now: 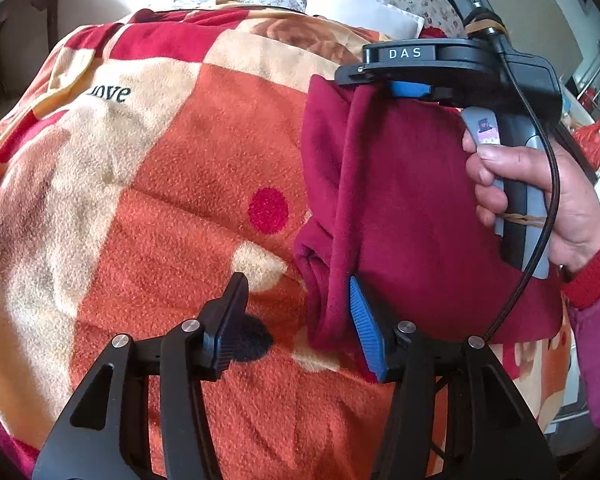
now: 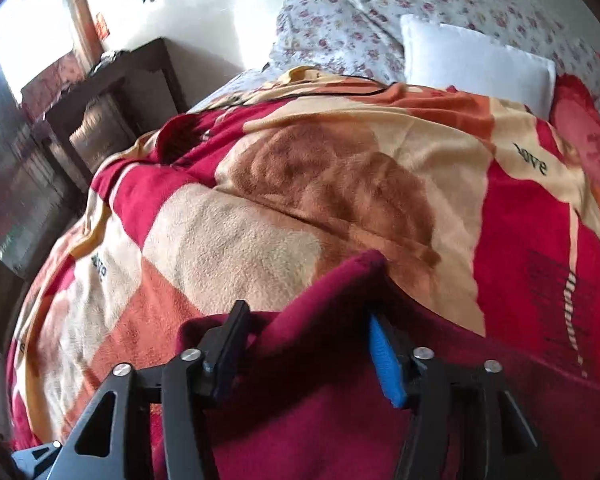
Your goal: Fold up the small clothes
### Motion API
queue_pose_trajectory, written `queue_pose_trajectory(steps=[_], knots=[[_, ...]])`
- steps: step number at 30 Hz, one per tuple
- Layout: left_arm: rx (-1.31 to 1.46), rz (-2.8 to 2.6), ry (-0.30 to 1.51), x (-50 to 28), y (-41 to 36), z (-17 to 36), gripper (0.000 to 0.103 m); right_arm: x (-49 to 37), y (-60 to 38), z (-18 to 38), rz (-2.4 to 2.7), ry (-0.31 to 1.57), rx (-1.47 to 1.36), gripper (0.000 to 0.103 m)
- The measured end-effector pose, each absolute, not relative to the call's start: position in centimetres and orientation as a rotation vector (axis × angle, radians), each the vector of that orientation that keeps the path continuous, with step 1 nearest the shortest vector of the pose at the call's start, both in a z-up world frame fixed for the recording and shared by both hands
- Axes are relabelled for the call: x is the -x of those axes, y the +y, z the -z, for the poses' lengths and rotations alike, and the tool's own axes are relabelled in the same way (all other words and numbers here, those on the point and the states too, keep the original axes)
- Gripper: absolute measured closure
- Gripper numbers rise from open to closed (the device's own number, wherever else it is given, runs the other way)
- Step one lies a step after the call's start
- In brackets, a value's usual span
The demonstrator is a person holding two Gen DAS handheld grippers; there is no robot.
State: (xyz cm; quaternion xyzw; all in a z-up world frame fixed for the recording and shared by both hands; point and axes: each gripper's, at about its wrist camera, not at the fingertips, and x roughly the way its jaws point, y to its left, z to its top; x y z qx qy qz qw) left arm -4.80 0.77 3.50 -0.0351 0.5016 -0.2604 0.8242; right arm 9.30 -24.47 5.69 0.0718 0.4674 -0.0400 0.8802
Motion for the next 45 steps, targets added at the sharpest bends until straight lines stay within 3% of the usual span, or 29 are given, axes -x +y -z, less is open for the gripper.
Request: queue_pose_trajectory(steps=[7,10,16,20,25,27,28,32,35,45], knots=[[0.145,0.572,1.063,5.0,1.9,-3.4,0.047,-7.8,-24.3,-7.4,0.047,0.978,-0.214,0.038],[0.187,0.575,1.068,5.2,2.5,-3.1,0.042,-6.9,-24.1,-7.7,0.06,1.002,-0.247,0.027],[0.234,0.593,1.073,5.3,2.9,-3.1,0.039,-7.1,-22.4,-6.9,0.084,1.05,-0.219,0.027],[0.219,0.599,1.063,5.6,2.5,-3.2,0.039,-8.4,-20.4,-5.8,0.116,1.075,-0.143,0.026],[0.218,0.594,1.072,5.5,2.6,-2.7,0.039,-9.8,-17.8,-3.7,0.231,1.104,0.025,0.011],[0.211,0.598,1.068,5.5,2.5,-2.8,0.039,-9.7,-17.2,-3.2,0.255,1.088,0.087,0.012],[0.206,0.601,1.065,5.4,2.5,-2.9,0.039,-9.5,-17.2,-3.2,0.25,1.077,0.097,0.014],[0.189,0.638,1.031,5.0,2.2,-3.8,0.038,-8.0,-19.1,-4.4,0.202,1.048,0.08,0.057],[0.187,0.695,0.986,4.9,1.6,-4.7,0.029,-7.2,-21.4,-5.7,0.122,1.048,-0.05,0.079],[0.182,0.756,1.059,1.7,-2.3,-2.4,0.029,-5.8,-23.4,-6.6,0.016,1.012,-0.245,0.083]])
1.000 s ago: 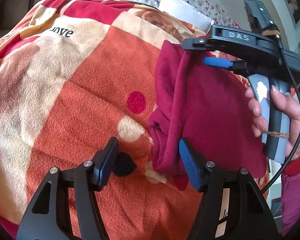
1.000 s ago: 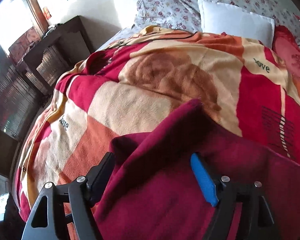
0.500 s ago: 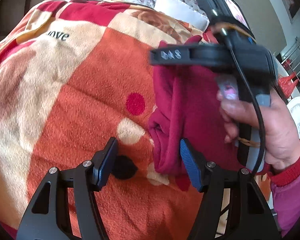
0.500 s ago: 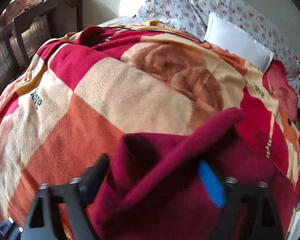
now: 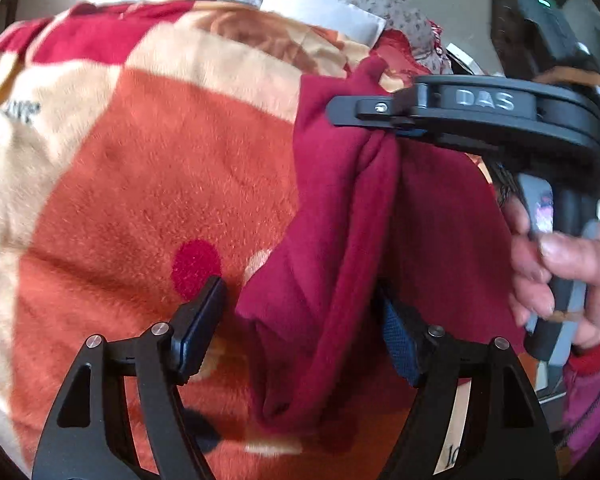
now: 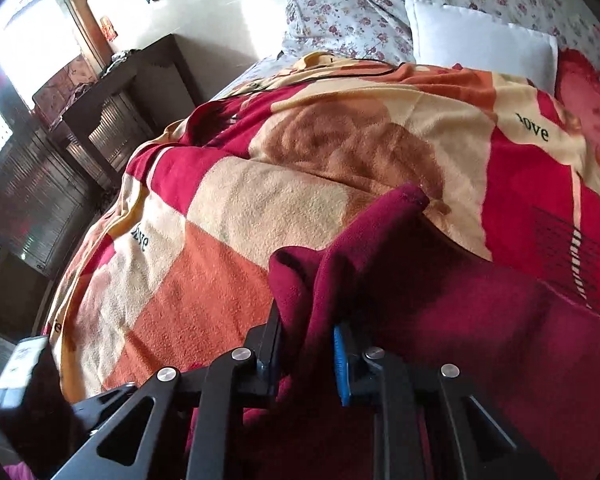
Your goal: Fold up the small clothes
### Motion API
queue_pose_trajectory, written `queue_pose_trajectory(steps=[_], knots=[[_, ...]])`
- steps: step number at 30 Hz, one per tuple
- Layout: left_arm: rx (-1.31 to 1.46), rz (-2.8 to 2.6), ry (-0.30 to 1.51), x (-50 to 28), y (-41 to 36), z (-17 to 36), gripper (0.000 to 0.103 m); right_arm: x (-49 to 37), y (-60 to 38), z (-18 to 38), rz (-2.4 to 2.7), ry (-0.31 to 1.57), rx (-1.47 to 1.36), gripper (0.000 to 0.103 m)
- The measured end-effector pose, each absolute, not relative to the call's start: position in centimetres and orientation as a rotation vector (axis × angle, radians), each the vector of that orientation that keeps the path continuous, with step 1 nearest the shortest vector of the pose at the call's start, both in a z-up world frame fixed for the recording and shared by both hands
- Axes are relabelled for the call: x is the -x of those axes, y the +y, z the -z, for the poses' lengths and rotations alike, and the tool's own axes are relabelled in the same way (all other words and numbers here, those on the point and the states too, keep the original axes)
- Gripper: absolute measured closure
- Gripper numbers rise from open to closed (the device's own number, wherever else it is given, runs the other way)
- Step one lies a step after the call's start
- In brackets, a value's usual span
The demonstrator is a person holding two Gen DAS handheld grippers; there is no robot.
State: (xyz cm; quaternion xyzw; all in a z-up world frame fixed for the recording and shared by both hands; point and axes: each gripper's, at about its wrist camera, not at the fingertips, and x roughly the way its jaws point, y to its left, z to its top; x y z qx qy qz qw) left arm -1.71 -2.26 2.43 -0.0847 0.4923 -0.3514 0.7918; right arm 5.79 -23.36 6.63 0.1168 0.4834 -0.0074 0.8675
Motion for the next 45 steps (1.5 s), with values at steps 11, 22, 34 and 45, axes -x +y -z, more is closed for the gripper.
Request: queue_pose_trajectory(steps=[11,22,34,45], knots=[[0.202,0.782,1.004,3.1,-3.4,-4.9,0.079,-4.6,-23.8,-7.9,-0.013,0.961,-0.256,0.085],[0.155,0.899,0.9,6.5,-7.2,-12.3,0.081,1.4,-28.1,-15.0,0.015,0.812,-0.301,0.086],[-0.014,1.069,0.886,12.0,-19.9,-15.4,0.081,12.7,-38.1,-17.2,0.156,0.723,-0.386,0.087],[-0.163,1.046,0.995,16.2,-28.5,-9.8,0.072,18.0,-45.4,-9.2,0.307,0.805,-0.544,0.087]])
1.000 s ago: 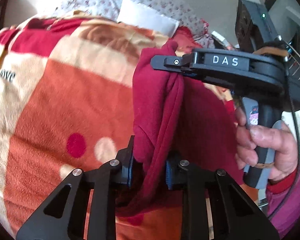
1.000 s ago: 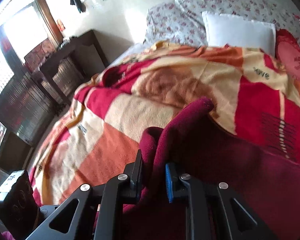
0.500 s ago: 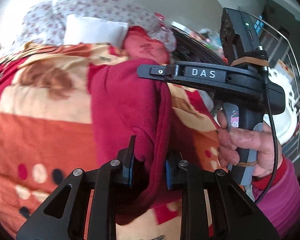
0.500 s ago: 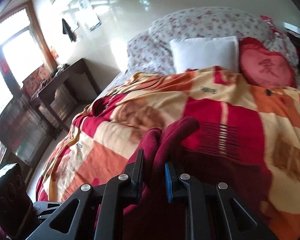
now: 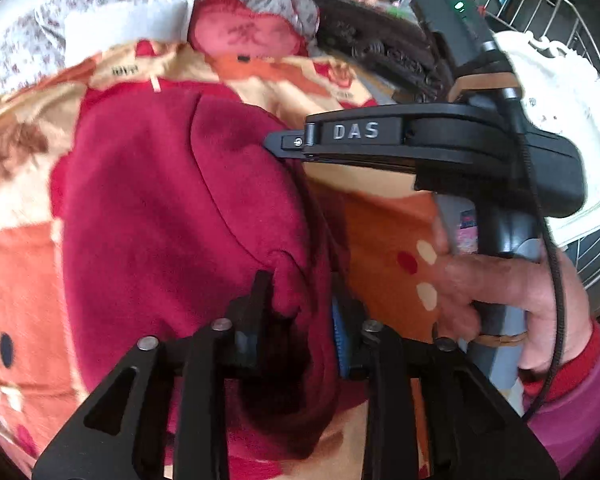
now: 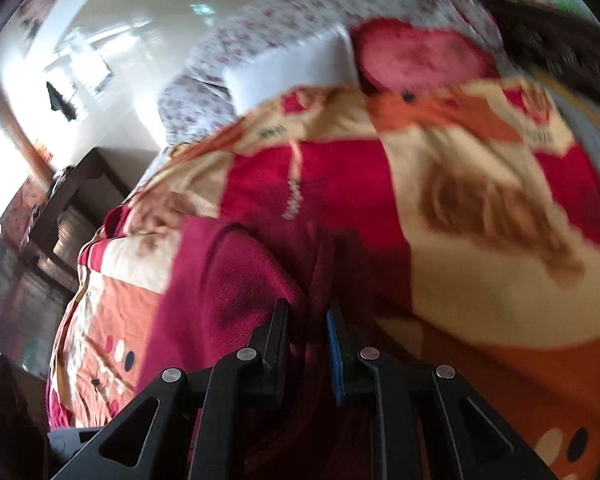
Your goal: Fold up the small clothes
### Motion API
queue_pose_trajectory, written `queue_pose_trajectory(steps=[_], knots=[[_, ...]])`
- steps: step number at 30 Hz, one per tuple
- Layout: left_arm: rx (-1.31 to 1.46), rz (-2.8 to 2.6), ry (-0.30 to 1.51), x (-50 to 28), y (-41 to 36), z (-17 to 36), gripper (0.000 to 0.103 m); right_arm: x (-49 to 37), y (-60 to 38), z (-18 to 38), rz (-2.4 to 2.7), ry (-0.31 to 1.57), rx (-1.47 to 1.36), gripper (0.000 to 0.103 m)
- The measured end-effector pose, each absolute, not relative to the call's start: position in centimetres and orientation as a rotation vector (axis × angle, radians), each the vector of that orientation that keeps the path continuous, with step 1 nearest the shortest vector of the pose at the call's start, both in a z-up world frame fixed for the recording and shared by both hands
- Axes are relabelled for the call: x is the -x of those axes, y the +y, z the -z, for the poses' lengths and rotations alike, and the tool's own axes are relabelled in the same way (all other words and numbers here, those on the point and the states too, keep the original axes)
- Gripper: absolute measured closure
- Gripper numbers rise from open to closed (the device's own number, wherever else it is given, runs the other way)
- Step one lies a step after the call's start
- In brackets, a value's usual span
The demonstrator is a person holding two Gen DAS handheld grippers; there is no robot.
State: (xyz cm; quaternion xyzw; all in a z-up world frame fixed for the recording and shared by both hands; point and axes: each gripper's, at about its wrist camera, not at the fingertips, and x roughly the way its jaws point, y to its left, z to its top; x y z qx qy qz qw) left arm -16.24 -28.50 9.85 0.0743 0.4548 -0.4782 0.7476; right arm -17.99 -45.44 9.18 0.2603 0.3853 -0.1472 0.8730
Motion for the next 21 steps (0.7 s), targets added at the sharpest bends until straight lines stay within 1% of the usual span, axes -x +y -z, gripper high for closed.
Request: queue_pose_trajectory(steps=[2,3,6,8,10,12,13,14,17,21], knots=[[-0.169,1.075,1.012,17.1,-28.3,-10.1,0.071,18.9,-46.3,-8.3,0.314,0.801,-0.608,0.087],[-0.191,1.087,1.001,17.4,-28.2,-10.5,0.068,19.5,-46.7,-8.3,0.314,0.787,-0.636,0.087],[-0.244,1.128,0.914,18.6,-25.7,-12.8,0.067,21.0,-47.4,-9.3,0.318,0.756,-0.68,0.084],[-0.277,1.108,0.849,18.8,-23.3,-14.0,0.064,22.0,-47.1,-10.6,0.309,0.731,-0.679,0.084],[-0.302,1.062,0.808,18.6,-21.6,-14.3,0.063,23.2,-46.1,-11.7,0.258,0.694,-0.696,0.082],[-0.326,0.995,0.786,17.5,-19.8,-13.9,0.063,23.8,-44.4,-12.1,0.217,0.686,-0.705,0.074],[-0.332,0.973,0.791,17.0,-19.5,-13.4,0.063,24.0,-43.6,-12.0,0.2,0.693,-0.705,0.055],[-0.333,0.935,0.816,16.1,-19.0,-12.5,0.063,24.0,-42.7,-11.8,0.192,0.706,-0.703,0.04],[-0.312,0.899,0.864,15.2,-18.3,-10.3,0.063,24.5,-40.4,-10.7,0.173,0.738,-0.703,0.039],[-0.298,0.878,0.899,15.7,-17.9,-8.9,0.063,25.5,-37.7,-10.1,0.171,0.766,-0.682,0.039]])
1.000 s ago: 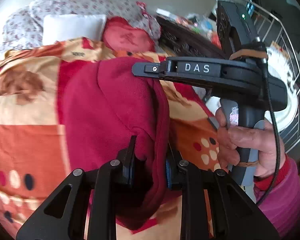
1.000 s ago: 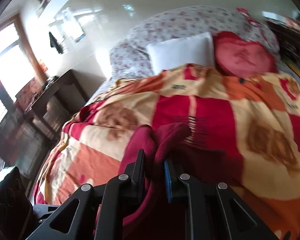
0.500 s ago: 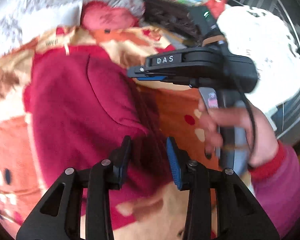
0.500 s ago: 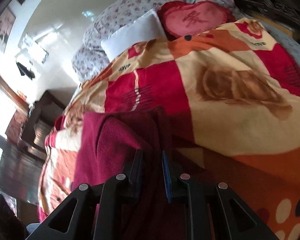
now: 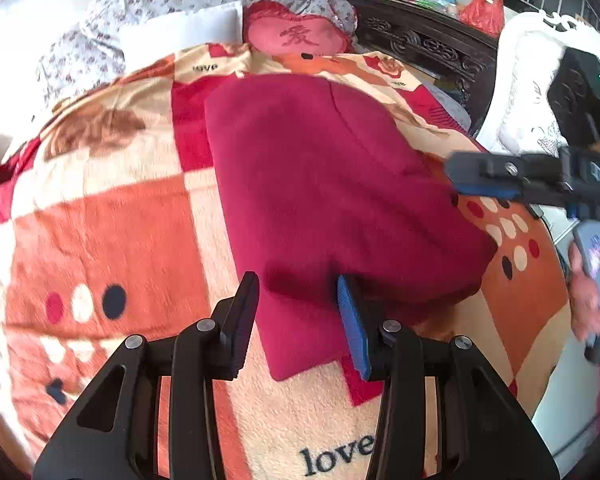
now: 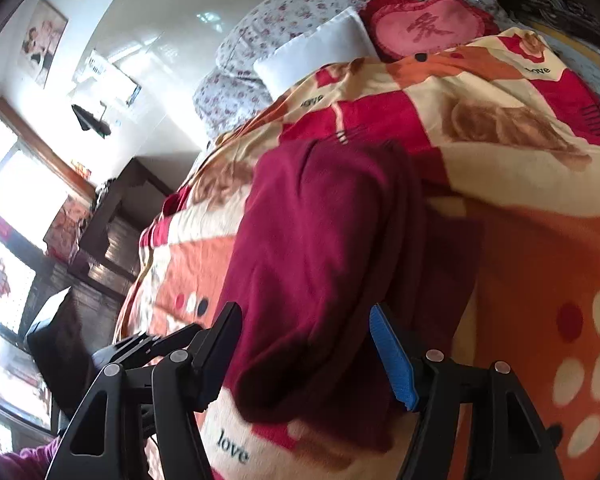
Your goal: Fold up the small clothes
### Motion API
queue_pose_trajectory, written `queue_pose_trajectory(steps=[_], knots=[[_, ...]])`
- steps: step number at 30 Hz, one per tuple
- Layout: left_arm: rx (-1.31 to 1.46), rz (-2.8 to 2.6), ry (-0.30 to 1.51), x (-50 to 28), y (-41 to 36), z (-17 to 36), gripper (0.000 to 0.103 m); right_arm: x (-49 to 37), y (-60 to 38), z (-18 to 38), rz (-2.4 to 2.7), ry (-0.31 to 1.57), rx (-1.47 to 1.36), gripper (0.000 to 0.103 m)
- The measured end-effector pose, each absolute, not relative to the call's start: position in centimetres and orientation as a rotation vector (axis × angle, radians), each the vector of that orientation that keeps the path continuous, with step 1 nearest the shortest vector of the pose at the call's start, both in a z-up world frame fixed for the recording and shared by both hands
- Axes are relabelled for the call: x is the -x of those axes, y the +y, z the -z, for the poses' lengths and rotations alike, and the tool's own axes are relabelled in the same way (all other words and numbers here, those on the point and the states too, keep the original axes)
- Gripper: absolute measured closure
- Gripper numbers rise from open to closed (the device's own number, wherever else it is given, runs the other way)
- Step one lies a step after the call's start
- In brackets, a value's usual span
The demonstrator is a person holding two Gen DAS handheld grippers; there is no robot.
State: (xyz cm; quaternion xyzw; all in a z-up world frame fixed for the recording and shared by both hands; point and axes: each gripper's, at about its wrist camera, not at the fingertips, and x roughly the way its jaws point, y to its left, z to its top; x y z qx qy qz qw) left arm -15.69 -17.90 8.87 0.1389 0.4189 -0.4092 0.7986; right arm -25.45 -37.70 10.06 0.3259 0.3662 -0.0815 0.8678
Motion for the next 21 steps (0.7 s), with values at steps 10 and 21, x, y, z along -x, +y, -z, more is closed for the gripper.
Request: queue_pose_trajectory(steps=[10,21], knots=[[-0.281,0.859,0.898,16.1,-16.7,-9.2,0.063,24.0,-37.1,-6.4,0.111,0.769,-0.842,0.056],[-0.252,0.843,0.895,15.4,-15.1,-10.2,0.063,28.8,-36.7,-5.5,0.27,0.859,-0.646,0.087]])
